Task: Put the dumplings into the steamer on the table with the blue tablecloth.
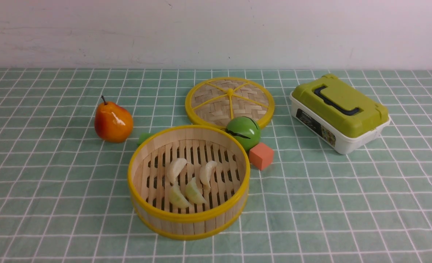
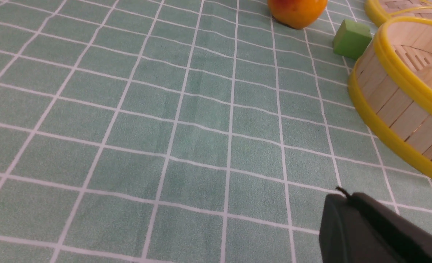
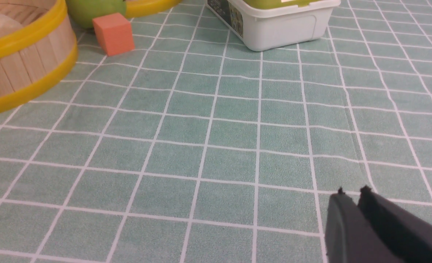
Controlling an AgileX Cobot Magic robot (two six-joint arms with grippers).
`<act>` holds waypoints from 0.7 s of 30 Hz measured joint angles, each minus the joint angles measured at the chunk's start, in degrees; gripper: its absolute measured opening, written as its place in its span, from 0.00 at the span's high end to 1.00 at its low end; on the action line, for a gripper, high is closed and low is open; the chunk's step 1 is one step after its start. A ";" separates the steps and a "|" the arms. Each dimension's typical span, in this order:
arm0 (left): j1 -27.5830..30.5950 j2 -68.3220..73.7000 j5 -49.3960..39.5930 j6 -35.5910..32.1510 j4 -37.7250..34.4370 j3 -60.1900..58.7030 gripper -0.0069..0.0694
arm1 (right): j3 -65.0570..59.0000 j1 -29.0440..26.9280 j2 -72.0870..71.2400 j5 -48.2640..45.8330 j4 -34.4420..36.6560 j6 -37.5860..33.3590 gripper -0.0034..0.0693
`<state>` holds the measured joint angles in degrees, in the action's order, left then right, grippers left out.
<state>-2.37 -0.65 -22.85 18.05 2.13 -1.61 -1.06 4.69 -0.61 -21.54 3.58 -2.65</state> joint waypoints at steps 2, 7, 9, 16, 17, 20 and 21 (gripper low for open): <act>0.00 0.00 0.00 0.00 0.00 0.00 0.93 | 0.00 0.00 0.00 0.00 0.00 0.00 0.87; 0.00 0.00 0.00 0.00 0.00 0.00 0.93 | 0.00 0.00 0.00 0.00 0.00 0.00 0.85; 0.00 0.00 0.00 0.00 0.00 0.00 0.93 | 0.00 0.00 0.00 0.00 0.00 0.00 0.85; 0.00 0.00 0.00 0.00 0.00 0.00 0.93 | 0.00 0.00 0.00 0.00 0.00 0.00 0.84; 0.00 0.00 0.00 0.00 0.00 0.00 0.93 | 0.00 0.00 0.00 0.00 0.00 0.00 0.84; 0.00 0.00 0.00 0.00 0.00 0.00 0.93 | 0.00 0.00 0.00 0.00 0.00 0.00 0.83; 0.00 0.00 0.00 0.00 0.00 0.00 0.93 | 0.00 0.00 0.00 0.00 0.00 0.00 0.83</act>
<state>-2.37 -0.65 -22.85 18.05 2.13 -1.61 -1.06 4.69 -0.61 -21.54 3.58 -2.65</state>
